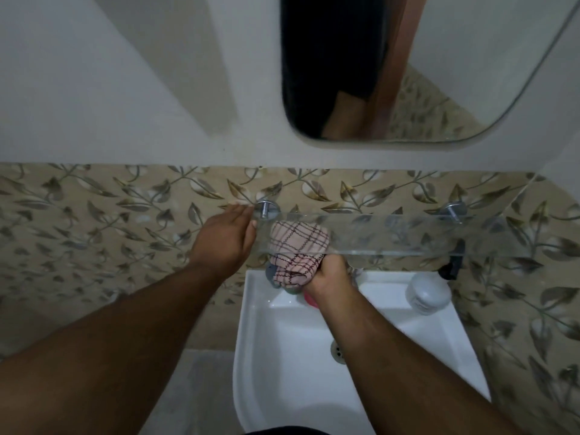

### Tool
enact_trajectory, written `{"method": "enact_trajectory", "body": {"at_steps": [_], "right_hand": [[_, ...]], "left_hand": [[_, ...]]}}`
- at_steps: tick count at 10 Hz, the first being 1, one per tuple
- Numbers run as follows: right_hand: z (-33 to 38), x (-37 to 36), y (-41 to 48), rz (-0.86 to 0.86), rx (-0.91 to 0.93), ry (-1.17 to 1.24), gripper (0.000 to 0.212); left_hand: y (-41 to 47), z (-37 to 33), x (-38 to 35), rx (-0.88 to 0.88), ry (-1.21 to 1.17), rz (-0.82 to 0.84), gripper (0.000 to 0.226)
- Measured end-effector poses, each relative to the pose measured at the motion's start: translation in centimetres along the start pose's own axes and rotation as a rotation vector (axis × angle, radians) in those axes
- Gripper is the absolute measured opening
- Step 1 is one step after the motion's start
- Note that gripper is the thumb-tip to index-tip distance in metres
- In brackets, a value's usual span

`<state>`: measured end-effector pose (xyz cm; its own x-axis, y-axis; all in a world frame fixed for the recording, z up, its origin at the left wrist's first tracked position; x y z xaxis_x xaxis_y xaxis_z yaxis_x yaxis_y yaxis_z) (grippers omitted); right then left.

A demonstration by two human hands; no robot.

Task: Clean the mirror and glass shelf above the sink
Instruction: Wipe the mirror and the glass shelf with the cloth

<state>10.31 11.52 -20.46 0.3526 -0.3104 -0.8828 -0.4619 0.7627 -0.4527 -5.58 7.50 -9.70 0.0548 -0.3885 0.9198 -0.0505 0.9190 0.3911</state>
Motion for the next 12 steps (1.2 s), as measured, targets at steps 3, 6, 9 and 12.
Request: {"method": "enact_trajectory", "body": {"at_steps": [3, 6, 9, 12], "right_hand": [[-10.6, -1.0, 2.3, -0.067, -0.166, -0.109, 0.063], [-12.8, 1.8, 1.4, -0.242, -0.207, -0.469, 0.057], [-5.0, 16.9, -6.3, -0.453, -0.21, -0.714, 0.023], [14.8, 19.7, -13.1, -0.758, 0.463, -0.792, 0.022]], "left_hand": [[-0.2, 0.1, -0.5, -0.014, -0.077, 0.066, 0.068], [-0.3, 0.6, -0.6, -0.006, -0.168, 0.041, 0.059], [-4.2, 2.5, -1.1, 0.179, -0.239, -0.114, 0.052], [-4.5, 2.6, -1.0, 0.237, -0.251, -0.165, 0.055]]}}
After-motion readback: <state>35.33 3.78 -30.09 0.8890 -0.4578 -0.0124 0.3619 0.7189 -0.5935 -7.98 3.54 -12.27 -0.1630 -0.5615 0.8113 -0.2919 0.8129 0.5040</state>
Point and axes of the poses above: each hand's wrist, its own y-axis towards the middle knuckle, its own x-axis out of the back of the hand, z = x × y, the point moved 9 cm from there along y, towards the middle knuckle, and after that the axes turned 13 degrees about y, right-handed, at the moved point
